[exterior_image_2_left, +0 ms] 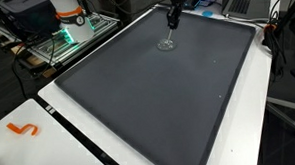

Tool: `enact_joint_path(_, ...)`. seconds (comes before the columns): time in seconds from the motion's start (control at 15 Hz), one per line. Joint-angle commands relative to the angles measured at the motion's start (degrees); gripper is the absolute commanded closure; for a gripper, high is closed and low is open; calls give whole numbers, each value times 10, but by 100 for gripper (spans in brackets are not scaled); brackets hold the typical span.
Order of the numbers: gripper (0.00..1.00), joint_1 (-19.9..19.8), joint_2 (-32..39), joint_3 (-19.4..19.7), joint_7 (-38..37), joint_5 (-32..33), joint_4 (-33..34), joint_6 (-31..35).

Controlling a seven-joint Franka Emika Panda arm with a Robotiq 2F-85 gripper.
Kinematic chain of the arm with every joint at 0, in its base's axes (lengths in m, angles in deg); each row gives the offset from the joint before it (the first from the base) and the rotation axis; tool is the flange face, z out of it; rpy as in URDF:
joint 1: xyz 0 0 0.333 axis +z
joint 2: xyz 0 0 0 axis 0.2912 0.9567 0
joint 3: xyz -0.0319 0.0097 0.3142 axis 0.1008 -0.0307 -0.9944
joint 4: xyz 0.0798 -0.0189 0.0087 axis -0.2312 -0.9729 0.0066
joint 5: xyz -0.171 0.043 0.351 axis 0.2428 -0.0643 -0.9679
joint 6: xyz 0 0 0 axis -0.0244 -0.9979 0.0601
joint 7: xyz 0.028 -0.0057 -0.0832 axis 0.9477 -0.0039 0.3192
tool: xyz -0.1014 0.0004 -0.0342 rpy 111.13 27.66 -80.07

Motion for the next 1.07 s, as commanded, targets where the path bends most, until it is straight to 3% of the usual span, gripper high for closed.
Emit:
enact_joint_path(0.0, 97, 0, 12, 6, 16, -9, -1, 11)
enact_joint_path(1.0, 97, -3, 45, 9, 26, -12, 17, 5)
